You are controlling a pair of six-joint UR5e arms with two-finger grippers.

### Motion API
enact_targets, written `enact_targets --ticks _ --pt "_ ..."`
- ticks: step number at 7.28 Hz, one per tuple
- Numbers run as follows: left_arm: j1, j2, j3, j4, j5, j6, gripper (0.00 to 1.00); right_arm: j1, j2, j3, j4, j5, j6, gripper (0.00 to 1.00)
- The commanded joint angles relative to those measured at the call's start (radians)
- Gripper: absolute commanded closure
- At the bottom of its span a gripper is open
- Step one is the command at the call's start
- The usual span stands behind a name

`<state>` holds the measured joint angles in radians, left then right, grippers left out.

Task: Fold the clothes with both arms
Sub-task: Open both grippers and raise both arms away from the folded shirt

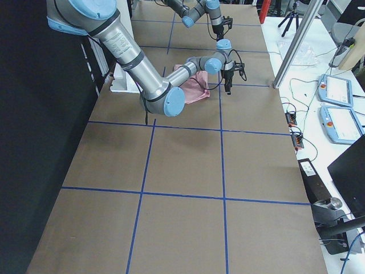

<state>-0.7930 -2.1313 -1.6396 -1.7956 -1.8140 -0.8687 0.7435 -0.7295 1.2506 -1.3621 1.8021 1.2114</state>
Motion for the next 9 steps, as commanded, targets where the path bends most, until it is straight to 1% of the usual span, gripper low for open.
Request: enact_targets --ticks 1,2,3,4,5,6,7,8,9 --pt "-0.003 0.045 -0.096 0.008 -0.037 0.011 0.0 0.046 -0.065 0.089 0.0 0.083 -0.041 0.0" --pt "-0.003 0.091 -0.155 0.01 -0.038 0.013 0.0 0.054 -0.162 0.207 -0.024 0.088 -0.099 0.0" --pt "-0.006 0.124 -0.198 0.015 -0.038 0.061 0.0 0.086 -0.239 0.34 -0.108 0.104 -0.198 0.0" --pt "-0.017 0.183 -0.238 0.012 -0.071 0.15 0.0 0.121 -0.316 0.454 -0.189 0.144 -0.304 0.0" --pt "-0.047 0.25 -0.262 0.004 -0.088 0.207 0.0 0.163 -0.428 0.534 -0.192 0.172 -0.405 0.0" --pt "-0.102 0.31 -0.291 0.004 -0.111 0.317 0.0 0.234 -0.526 0.579 -0.189 0.233 -0.524 0.0" --pt "-0.177 0.389 -0.313 -0.004 -0.155 0.443 0.0 0.346 -0.639 0.602 -0.189 0.296 -0.699 0.0" --pt "-0.262 0.44 -0.316 -0.004 -0.2 0.571 0.0 0.463 -0.73 0.599 -0.19 0.334 -0.922 0.0" --pt "-0.344 0.485 -0.315 -0.004 -0.249 0.627 0.0 0.567 -0.799 0.581 -0.193 0.379 -1.092 0.0"
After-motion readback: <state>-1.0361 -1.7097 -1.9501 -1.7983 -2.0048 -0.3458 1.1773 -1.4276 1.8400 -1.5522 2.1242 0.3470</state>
